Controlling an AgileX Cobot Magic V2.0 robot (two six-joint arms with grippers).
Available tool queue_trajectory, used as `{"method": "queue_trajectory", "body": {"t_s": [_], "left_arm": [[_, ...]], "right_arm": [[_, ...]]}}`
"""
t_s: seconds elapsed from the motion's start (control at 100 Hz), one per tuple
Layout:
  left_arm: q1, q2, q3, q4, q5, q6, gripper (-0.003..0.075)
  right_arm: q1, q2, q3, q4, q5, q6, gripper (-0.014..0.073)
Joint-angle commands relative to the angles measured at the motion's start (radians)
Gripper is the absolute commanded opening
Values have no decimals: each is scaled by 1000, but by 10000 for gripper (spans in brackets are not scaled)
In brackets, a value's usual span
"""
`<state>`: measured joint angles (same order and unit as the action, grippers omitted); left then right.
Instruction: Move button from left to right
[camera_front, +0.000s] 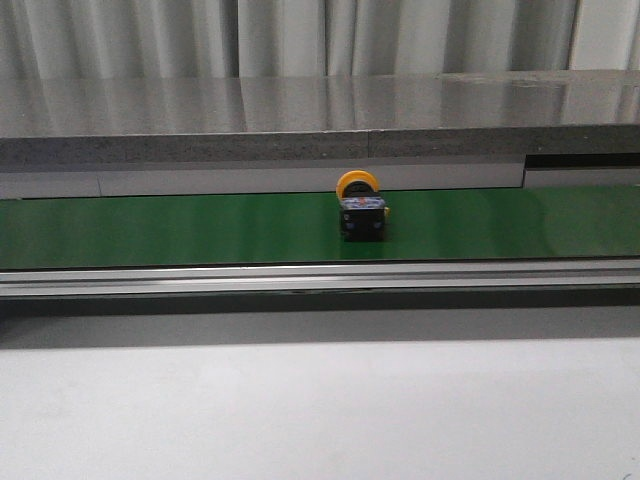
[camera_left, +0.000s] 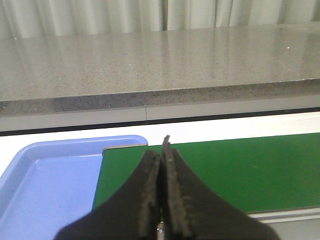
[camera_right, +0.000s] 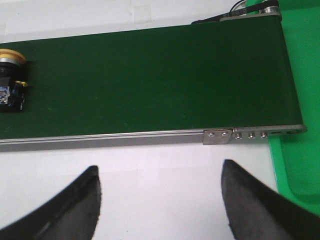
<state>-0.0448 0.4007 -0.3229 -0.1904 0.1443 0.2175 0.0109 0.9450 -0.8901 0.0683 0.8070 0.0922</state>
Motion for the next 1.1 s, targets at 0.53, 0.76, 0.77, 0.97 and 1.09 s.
{"method": "queue_trajectory", "body": {"t_s": [0.53, 0.76, 0.77, 0.97, 1.09], "left_arm": [[-8, 4, -28, -7, -80, 1, -20], [-8, 4, -28, -7, -80, 1, -20], [-8, 4, -28, -7, -80, 1, -20], [-8, 4, -28, -7, -80, 1, -20], [-8, 4, -28, -7, -80, 1, -20]], "right_arm": [[8, 249, -149, 148, -71, -207, 582], [70, 408, -249, 146, -108, -225, 582], [74, 418, -256, 146, -111, -228, 582], [118, 550, -343, 146, -130, -251, 582], [135, 628, -393, 141, -134, -251, 582]]}}
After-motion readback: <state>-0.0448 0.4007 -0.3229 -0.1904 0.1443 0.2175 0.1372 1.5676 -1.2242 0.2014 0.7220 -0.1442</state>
